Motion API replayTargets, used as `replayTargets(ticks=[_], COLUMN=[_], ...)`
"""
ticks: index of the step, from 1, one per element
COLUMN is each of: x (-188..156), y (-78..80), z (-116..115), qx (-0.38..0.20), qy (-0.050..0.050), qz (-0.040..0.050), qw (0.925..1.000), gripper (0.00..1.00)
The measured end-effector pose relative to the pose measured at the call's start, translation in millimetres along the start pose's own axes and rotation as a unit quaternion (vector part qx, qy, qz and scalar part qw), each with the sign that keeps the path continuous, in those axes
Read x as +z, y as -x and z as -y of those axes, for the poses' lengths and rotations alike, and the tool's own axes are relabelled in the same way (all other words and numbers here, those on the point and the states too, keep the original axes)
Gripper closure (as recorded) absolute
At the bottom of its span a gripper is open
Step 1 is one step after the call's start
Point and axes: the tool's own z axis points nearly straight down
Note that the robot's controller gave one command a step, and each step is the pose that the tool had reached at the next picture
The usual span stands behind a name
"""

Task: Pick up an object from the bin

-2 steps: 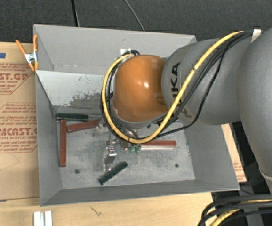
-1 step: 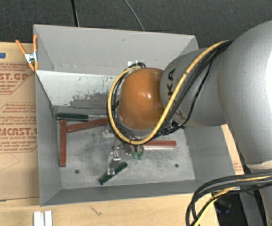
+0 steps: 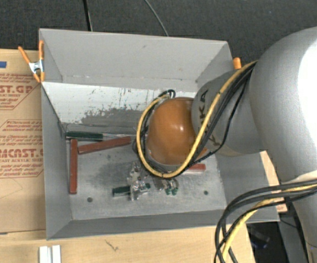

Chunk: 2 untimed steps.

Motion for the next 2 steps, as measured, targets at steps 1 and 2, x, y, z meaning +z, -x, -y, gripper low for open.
replayTargets(ticks=[1, 2], x=[0, -142], y=[0.0, 16.2], z=[0, 23], qx=[0.0, 0.007], qy=[0.0, -0.001], qz=[0.0, -0.0087], qw=[1.0, 0.9999], gripper=[1.0, 1.0])
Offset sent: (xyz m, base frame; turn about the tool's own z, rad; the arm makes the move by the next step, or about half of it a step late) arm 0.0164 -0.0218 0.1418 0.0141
